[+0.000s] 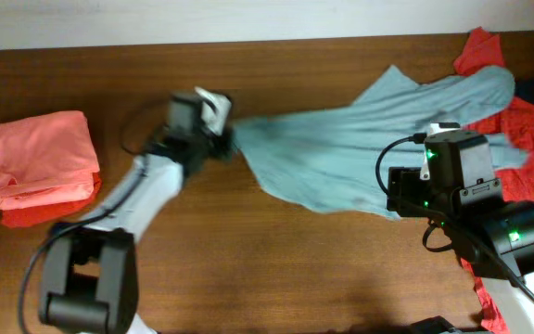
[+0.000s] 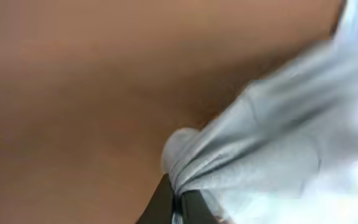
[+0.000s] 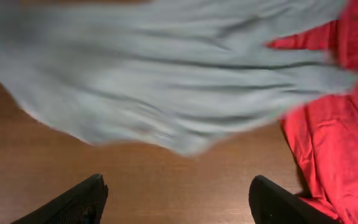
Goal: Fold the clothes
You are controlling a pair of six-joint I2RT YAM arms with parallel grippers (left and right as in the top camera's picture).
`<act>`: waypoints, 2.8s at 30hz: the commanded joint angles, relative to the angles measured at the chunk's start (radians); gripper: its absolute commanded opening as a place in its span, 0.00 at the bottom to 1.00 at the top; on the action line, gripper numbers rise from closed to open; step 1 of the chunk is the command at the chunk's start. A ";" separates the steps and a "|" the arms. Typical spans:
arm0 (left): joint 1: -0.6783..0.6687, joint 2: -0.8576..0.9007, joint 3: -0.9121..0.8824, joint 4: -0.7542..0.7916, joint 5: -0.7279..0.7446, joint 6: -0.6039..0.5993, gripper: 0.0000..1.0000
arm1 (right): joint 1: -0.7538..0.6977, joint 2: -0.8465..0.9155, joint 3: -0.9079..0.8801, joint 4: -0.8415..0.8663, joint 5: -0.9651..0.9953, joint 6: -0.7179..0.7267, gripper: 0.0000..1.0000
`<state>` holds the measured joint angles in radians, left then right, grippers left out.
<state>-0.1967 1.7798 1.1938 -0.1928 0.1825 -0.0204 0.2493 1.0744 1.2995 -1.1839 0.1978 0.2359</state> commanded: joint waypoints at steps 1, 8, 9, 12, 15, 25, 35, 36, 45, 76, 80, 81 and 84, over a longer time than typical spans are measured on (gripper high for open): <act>0.179 -0.042 0.132 -0.003 -0.016 -0.044 0.73 | -0.009 -0.006 0.015 -0.007 0.018 0.005 0.78; 0.220 -0.041 0.166 -0.338 0.163 -0.043 0.99 | -0.008 -0.006 0.015 -0.006 0.018 0.005 0.78; 0.205 -0.041 0.166 -0.392 0.176 -0.043 0.99 | -0.008 -0.006 0.015 -0.007 0.018 0.005 0.78; 0.129 -0.041 0.160 -0.532 0.178 -0.043 0.99 | -0.009 -0.006 0.015 -0.007 0.018 0.005 0.78; 0.044 -0.041 0.116 -0.550 0.157 -0.044 0.99 | -0.008 -0.006 0.015 -0.014 0.017 0.005 0.78; -0.090 0.076 0.014 -0.499 0.021 -0.154 0.99 | -0.008 -0.006 0.015 -0.039 0.018 0.005 0.78; -0.092 0.228 0.014 -0.408 -0.008 -0.196 0.83 | -0.008 -0.006 0.015 -0.044 0.018 0.005 0.78; -0.091 0.237 0.014 -0.405 -0.008 -0.196 0.71 | -0.008 -0.006 0.015 -0.044 0.018 0.005 0.78; -0.071 0.243 0.020 -0.478 -0.159 -0.196 0.00 | -0.009 -0.006 0.015 -0.044 0.024 0.005 0.78; -0.019 0.178 0.257 -0.961 0.108 -0.252 0.99 | -0.009 0.026 0.015 -0.043 0.025 0.005 0.78; -0.130 0.178 0.154 -0.852 0.200 -0.320 0.99 | -0.009 0.027 0.015 -0.044 0.028 0.005 0.78; -0.153 0.178 0.131 -0.823 0.200 -0.351 0.99 | -0.009 0.027 0.015 -0.044 0.028 0.005 0.78; -0.242 0.178 0.048 -0.707 0.200 -0.467 0.99 | -0.009 0.027 0.015 -0.044 0.028 0.005 0.78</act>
<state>-0.3717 1.9606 1.3109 -0.9672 0.3386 -0.3408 0.2493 1.1007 1.2995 -1.2266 0.2016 0.2359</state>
